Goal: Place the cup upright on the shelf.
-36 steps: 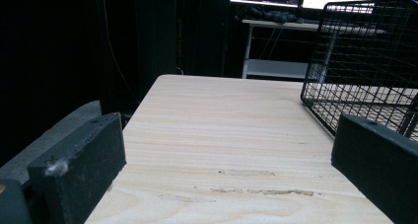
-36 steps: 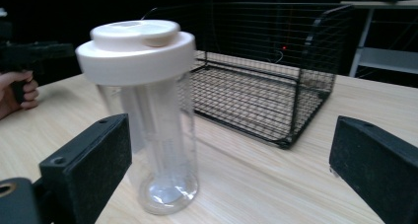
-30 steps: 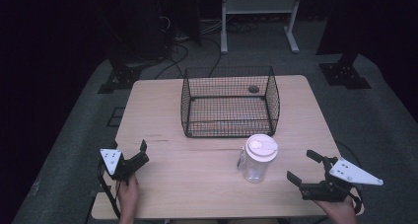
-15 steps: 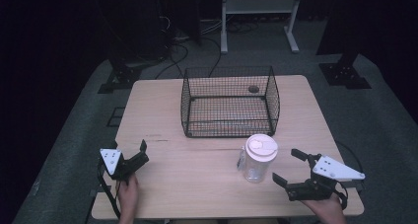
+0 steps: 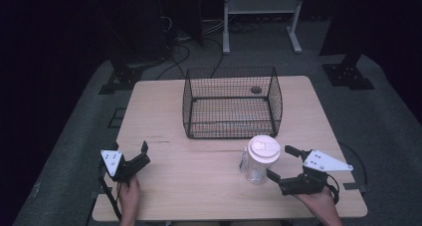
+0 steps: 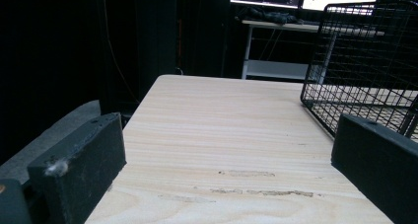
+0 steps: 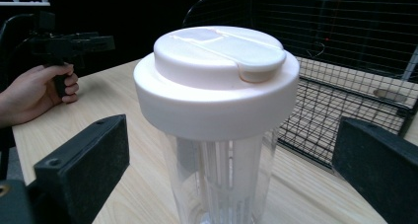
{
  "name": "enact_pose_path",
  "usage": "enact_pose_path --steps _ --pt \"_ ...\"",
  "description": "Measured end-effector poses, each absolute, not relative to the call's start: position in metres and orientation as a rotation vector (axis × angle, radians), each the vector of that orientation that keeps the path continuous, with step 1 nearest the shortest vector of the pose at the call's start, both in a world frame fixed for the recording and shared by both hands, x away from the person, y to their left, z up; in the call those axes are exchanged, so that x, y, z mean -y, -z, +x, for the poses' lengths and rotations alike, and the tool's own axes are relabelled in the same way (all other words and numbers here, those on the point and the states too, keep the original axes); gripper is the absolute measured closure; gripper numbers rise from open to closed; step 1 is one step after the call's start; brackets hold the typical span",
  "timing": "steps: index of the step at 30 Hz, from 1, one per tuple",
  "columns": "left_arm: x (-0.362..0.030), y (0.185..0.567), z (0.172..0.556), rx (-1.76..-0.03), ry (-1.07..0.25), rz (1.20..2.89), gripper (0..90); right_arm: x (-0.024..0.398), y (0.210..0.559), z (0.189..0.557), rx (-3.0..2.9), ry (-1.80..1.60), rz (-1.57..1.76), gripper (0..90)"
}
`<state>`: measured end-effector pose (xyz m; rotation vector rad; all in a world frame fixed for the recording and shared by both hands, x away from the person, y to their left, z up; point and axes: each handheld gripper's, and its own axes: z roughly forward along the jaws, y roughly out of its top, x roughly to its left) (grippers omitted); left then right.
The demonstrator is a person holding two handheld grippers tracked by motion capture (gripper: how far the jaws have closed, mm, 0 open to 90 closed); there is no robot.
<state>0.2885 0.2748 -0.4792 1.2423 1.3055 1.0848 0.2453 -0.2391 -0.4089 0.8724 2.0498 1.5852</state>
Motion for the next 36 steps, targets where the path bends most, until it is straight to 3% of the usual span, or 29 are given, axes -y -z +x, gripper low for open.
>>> enact_pose_path --steps 36 --pt "-0.275 0.479 0.288 -1.302 -1.079 1.243 0.0 0.211 0.408 0.275 -2.110 -1.614 0.841 2.6"
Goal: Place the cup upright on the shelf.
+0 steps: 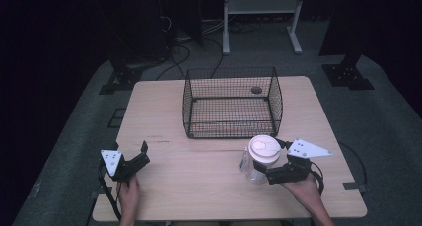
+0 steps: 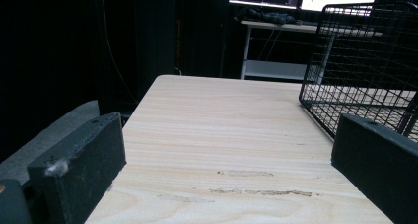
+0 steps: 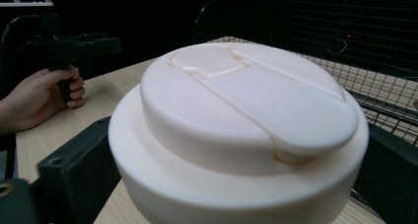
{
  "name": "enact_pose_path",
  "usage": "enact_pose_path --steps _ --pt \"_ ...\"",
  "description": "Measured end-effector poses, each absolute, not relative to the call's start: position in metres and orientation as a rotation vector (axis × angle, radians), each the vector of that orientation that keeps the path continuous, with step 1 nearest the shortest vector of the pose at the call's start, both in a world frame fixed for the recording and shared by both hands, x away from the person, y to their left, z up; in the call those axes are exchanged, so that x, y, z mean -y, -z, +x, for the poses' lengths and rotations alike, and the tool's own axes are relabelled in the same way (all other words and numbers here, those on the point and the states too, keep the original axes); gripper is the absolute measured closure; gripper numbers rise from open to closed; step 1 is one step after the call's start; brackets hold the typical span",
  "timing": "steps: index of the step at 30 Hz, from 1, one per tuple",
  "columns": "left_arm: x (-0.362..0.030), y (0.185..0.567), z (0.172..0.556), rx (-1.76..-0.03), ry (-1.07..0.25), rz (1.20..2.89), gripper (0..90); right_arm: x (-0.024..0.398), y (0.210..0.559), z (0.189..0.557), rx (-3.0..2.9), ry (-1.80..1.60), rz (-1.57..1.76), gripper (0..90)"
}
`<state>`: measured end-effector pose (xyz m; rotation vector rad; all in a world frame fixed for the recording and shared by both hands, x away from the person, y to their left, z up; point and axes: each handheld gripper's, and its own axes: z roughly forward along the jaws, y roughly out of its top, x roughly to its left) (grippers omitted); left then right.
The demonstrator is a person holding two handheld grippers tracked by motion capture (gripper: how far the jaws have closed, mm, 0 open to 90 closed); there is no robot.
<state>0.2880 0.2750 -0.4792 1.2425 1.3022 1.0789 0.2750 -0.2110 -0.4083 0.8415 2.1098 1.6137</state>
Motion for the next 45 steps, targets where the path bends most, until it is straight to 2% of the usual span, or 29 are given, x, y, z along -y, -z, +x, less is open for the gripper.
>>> enact_pose_path --steps 16,27,45 --pt "-0.275 0.479 0.288 -1.302 -1.077 1.240 0.0 0.205 0.400 0.276 -2.089 -1.607 0.838 4.3" --pt "-0.275 0.479 0.288 -1.302 -1.076 1.240 0.0 0.199 0.368 0.287 -2.059 -1.620 0.806 4.3" --pt "-0.275 0.479 0.288 -1.302 -1.075 1.239 0.0 0.186 0.338 0.308 -2.056 -1.627 0.790 4.3"
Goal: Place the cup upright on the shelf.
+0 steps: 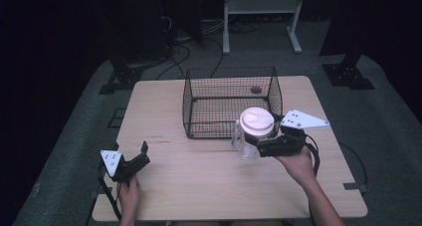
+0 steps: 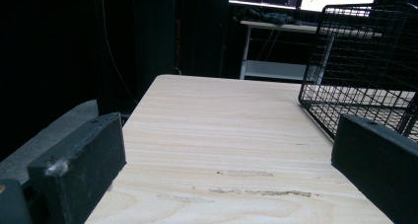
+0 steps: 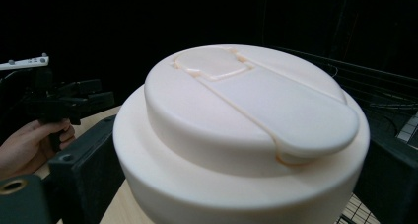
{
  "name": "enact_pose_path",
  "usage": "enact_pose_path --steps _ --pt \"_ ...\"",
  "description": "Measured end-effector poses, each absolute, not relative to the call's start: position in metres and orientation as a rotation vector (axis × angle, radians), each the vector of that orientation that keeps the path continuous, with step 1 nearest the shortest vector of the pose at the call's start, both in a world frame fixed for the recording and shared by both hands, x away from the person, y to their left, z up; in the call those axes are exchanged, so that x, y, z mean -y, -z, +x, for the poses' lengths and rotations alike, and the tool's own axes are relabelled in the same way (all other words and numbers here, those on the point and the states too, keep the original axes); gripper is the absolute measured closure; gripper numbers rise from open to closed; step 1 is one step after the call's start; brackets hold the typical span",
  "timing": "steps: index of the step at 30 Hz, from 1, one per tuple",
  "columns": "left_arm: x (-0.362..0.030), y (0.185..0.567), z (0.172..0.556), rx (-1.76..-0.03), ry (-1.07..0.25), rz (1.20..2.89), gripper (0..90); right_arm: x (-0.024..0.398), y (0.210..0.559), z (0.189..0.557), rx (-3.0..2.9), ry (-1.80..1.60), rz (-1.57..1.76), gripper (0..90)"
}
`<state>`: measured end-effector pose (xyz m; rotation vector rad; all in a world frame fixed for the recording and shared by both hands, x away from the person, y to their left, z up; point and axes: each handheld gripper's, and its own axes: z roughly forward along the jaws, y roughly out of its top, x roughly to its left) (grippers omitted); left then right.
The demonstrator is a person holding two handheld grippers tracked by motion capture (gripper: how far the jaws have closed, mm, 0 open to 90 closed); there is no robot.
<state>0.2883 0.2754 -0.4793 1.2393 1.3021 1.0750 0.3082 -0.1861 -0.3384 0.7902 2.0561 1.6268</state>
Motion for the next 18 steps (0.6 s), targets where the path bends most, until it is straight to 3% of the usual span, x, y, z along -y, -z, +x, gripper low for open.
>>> enact_pose_path --steps 18 --pt "-0.276 0.479 0.289 -1.303 -1.072 1.239 0.0 0.179 0.313 0.327 -2.043 -1.611 0.770 4.3"
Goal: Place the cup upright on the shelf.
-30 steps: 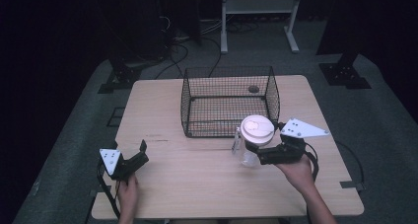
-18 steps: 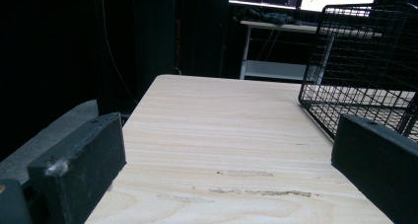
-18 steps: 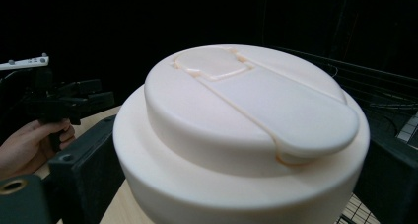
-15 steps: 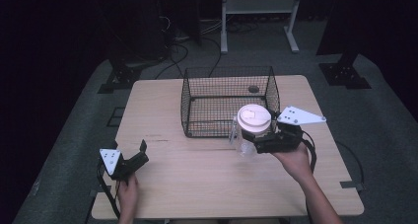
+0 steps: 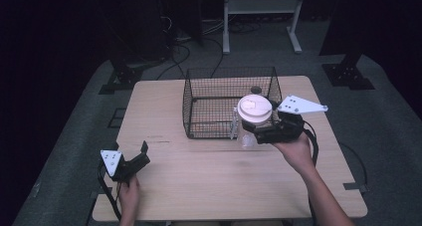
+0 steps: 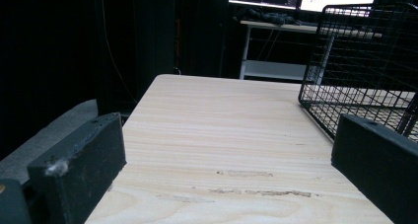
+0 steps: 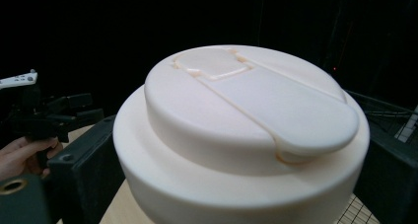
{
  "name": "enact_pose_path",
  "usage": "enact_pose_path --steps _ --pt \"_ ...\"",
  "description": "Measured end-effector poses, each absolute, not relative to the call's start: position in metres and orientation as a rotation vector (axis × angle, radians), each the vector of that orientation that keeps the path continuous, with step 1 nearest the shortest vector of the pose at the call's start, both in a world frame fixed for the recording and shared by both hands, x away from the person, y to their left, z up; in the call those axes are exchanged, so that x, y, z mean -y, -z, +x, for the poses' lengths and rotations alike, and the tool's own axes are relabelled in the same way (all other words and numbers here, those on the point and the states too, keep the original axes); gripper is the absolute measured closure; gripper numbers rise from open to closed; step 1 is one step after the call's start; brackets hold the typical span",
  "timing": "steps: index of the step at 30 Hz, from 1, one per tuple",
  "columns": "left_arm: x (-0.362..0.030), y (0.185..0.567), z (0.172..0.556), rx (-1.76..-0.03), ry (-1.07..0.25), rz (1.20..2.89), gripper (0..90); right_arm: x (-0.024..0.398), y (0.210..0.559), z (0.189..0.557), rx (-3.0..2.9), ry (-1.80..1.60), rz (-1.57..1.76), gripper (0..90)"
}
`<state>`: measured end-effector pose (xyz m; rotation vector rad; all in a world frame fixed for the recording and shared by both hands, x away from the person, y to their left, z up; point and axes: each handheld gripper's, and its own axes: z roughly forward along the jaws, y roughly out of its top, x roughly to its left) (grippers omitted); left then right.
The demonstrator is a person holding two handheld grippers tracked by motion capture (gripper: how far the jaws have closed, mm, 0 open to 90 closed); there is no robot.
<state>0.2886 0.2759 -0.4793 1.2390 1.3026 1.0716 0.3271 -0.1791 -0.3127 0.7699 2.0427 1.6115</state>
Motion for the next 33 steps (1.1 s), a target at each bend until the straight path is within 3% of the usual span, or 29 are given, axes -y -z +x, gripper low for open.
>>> enact_pose_path --steps 33 --pt "-0.277 0.479 0.288 -1.304 -1.064 1.232 0.0 0.156 0.282 0.392 -2.004 -1.599 0.793 4.3"
